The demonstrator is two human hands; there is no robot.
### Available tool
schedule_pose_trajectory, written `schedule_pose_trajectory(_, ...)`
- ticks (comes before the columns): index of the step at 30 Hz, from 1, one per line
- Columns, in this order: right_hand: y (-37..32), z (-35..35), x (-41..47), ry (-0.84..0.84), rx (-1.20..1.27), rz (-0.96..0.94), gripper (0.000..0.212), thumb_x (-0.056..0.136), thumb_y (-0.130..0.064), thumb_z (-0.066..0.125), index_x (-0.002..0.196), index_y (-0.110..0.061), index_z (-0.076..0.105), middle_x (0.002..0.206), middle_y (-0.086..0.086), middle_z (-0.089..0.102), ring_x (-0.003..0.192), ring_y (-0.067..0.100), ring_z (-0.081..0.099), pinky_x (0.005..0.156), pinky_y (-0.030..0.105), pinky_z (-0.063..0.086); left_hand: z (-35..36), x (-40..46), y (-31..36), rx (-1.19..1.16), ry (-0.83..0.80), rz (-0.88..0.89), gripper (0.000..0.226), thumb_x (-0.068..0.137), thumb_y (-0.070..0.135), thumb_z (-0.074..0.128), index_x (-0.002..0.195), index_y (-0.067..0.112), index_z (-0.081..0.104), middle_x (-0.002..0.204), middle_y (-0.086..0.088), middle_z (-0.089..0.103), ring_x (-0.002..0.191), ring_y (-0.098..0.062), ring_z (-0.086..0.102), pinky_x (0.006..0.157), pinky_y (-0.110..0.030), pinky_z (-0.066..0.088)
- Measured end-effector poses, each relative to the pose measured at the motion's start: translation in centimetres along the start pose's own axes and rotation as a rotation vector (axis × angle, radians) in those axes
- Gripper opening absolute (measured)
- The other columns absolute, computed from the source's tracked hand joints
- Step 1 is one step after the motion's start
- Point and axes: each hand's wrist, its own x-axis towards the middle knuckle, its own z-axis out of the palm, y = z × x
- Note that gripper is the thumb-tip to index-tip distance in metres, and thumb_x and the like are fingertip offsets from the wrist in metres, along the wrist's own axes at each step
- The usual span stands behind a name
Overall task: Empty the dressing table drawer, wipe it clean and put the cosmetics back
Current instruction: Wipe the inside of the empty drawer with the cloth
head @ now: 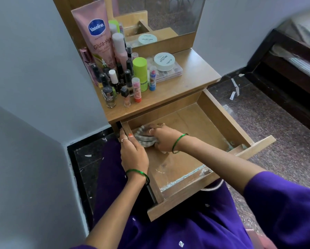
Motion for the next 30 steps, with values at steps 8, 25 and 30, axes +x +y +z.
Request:
schedule_pose_trajectory(8,1.8,1.7,-4.5,-0.183,-0.140,-0.290,0.062,0.080,-0.011,0.055,0.138,-0.029,0.043,0.148,-0.007,0.031,0.130,0.027,0.036,0.107,0.040,0.035,0.2,0.1,-0.2,0.066,0.013,-0.016,0.045,0.103,0.025,0.025,0.146,0.013,0.029,0.133,-0.013,0.055,0.113,-0.029,0.058,0.077,-0.028,0.042)
schedule_pose_trajectory(25,1.6,-0.2,-7.1,-0.358,-0.672,-0.546,0.044,0.084,-0.013,0.054,0.122,-0.034,0.055,0.141,-0.011,0.031,0.127,0.021,0.034,0.094,0.042,0.041,0.5,0.0,-0.5,0.099,0.010,0.038,0.045,0.102,0.024,0.024,0.145,0.013,0.030,0.129,-0.013,0.058,0.110,-0.027,0.061,0.081,-0.035,0.049)
schedule_pose_trajectory(30,4.6,-1.8,-8.4,-0.421,-0.738,-0.419,0.040,0.087,-0.013,0.051,0.120,-0.033,0.057,0.135,-0.011,0.036,0.123,0.022,0.036,0.091,0.039,0.040,0.5,0.1,-0.3,0.112,0.016,0.042,0.045,0.102,0.025,0.024,0.145,0.011,0.029,0.130,-0.014,0.057,0.110,-0.027,0.061,0.084,-0.038,0.052)
